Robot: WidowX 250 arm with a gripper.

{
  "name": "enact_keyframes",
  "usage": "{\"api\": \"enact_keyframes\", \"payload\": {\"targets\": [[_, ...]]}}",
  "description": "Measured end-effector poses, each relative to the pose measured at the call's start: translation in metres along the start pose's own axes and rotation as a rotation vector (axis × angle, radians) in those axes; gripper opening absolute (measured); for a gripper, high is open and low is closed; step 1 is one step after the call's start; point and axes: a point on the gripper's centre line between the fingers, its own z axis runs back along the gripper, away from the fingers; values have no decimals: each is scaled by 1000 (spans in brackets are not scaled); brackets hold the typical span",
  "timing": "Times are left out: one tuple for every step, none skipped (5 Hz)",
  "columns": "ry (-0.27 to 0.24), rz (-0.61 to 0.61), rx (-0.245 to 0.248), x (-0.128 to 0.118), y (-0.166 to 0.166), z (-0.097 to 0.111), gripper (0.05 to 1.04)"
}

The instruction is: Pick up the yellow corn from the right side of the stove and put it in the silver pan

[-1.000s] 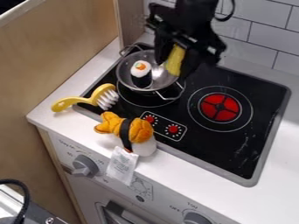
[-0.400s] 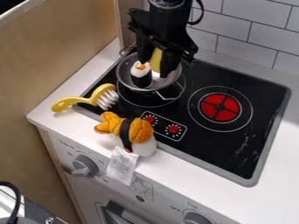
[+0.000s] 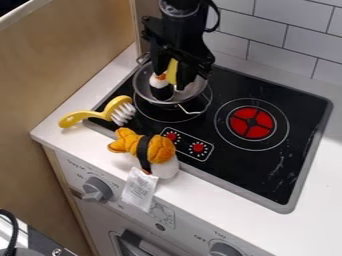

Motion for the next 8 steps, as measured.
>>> {"api": "enact_keyframes", "payload": {"targets": [[3,-2,-10,1,1,-4,599],[0,3,-23,3,4,-3,891],[-1,0,-29,3,4,-3,1005],[15,13,-28,2,3,-1,1001],[58,0,-35,-3,2,2,1000],[80,-4,-47,-7,1,14,1001],[86,3,-61,-10,-2,26,1000],[80,2,-65,-14,-5,41,1001]]}}
